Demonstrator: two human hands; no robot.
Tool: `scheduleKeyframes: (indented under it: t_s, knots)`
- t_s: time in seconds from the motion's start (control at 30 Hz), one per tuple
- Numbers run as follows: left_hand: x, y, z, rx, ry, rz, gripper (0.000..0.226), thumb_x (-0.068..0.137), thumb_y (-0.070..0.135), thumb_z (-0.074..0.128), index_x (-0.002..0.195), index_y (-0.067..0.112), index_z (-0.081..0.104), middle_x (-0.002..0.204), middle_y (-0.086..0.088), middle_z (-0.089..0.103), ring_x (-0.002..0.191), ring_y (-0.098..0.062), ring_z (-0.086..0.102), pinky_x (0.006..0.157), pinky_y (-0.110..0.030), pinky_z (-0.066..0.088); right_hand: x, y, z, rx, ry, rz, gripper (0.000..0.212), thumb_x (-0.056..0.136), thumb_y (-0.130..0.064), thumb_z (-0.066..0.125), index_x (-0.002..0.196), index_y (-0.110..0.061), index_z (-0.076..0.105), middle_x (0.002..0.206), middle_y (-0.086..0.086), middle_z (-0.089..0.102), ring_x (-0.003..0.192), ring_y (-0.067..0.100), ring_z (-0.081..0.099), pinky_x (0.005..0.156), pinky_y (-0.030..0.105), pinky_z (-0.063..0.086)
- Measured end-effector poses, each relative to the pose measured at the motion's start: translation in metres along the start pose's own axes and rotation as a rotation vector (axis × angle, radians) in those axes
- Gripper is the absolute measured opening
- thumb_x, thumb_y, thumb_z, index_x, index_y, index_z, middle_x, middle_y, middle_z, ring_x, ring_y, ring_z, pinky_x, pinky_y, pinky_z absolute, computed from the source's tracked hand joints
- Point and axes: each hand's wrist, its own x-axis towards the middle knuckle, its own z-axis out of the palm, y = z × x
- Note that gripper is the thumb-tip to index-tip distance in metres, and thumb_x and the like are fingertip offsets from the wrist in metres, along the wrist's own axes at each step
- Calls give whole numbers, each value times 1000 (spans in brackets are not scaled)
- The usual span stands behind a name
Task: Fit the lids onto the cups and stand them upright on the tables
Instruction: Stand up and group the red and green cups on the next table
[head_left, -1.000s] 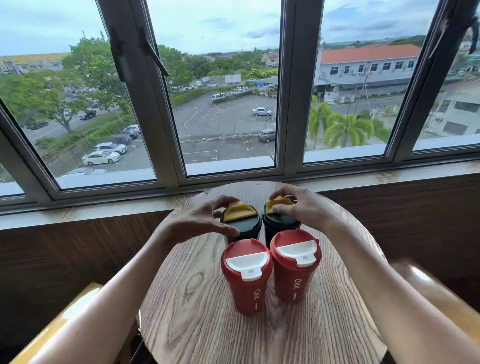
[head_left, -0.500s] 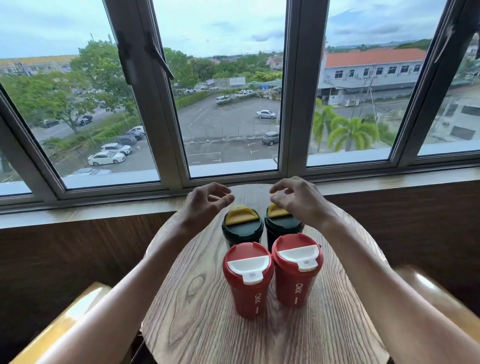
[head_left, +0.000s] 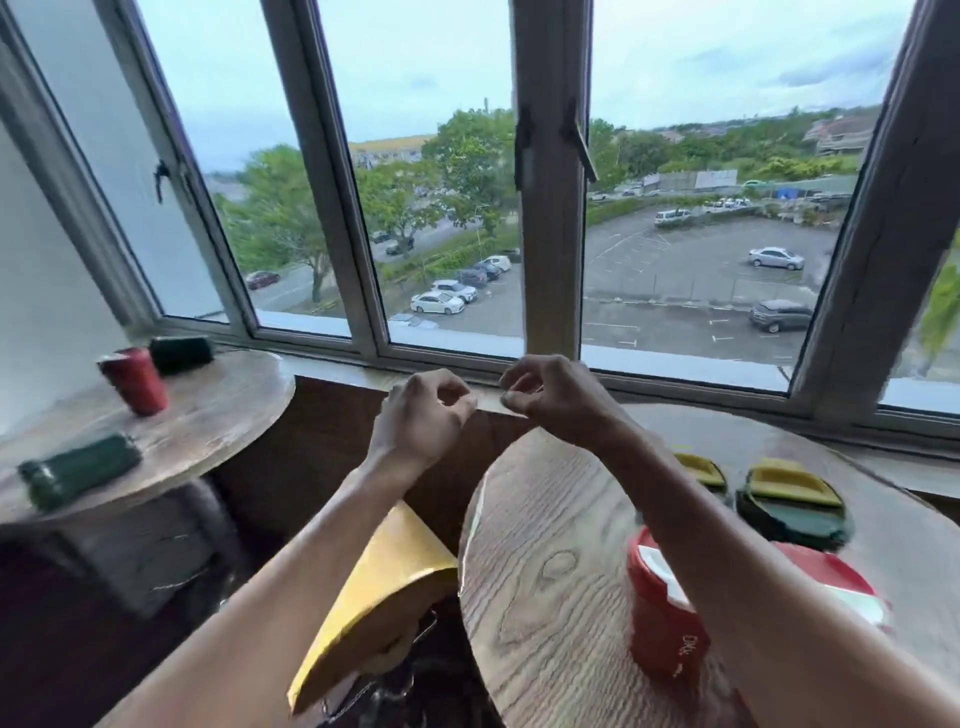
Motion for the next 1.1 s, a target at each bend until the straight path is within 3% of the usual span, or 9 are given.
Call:
scheduleKeyframes:
  t_s: [0.23, 0.33, 0.47, 0.77, 0.87, 0.97, 1.1]
  knots:
    - [-29, -112, -109, 166, 149, -243, 8, 82, 32, 69, 87, 28, 74, 91, 1, 76, 86, -21, 70, 77, -33, 54, 47, -101, 122, 104, -259, -170, 21, 82, -25, 71, 101, -19, 72, 96, 0, 73, 84, 13, 67, 70, 23, 47]
    - [-42, -168, -157, 206, 213, -325, 5, 82, 30, 70, 83, 26, 74, 90, 3, 76, 86, -21, 70, 73, -29, 50, 60, -146, 184, 175, -295, -188, 20, 76, -32, 70, 94, -26, 71, 86, -6, 73, 76, 7, 67, 68, 22, 50]
    - [-52, -243, -224, 207, 244, -416, 3, 83, 29, 70, 82, 27, 72, 86, 7, 74, 84, -17, 69, 73, -28, 53, 73, -209, 257, 259, -307, -233, 15, 82, -27, 68, 96, -24, 71, 86, -7, 72, 73, 3, 64, 64, 14, 45]
    - [-24, -395, -340, 228, 242, -448, 4, 82, 32, 69, 85, 29, 71, 86, 10, 73, 84, -14, 68, 74, -30, 55, 144, -309, 390, 278, -292, -198, 12, 85, -22, 69, 97, -22, 71, 84, -7, 71, 77, 10, 63, 68, 22, 44]
    - [1, -440, -362, 212, 230, -435, 8, 85, 31, 68, 91, 27, 72, 90, 10, 73, 82, -12, 67, 68, -23, 52, 180, -325, 426, 266, -256, -177, 12, 82, -21, 72, 85, -32, 68, 74, -14, 67, 77, 10, 65, 72, 25, 48]
    - [35, -486, -369, 179, 214, -406, 12, 87, 27, 67, 97, 23, 72, 93, 10, 73, 78, -6, 64, 57, -13, 42, 218, -334, 461, 283, -227, -170, 26, 81, -17, 74, 74, -40, 63, 72, -15, 67, 74, 12, 66, 76, 34, 55]
    - [86, -548, -367, 137, 160, -383, 13, 86, 30, 68, 97, 24, 71, 95, 9, 73, 86, -11, 68, 75, -28, 57, 275, -337, 511, 289, -190, -153, 32, 80, -13, 75, 74, -42, 62, 76, -13, 67, 68, 8, 63, 77, 39, 57]
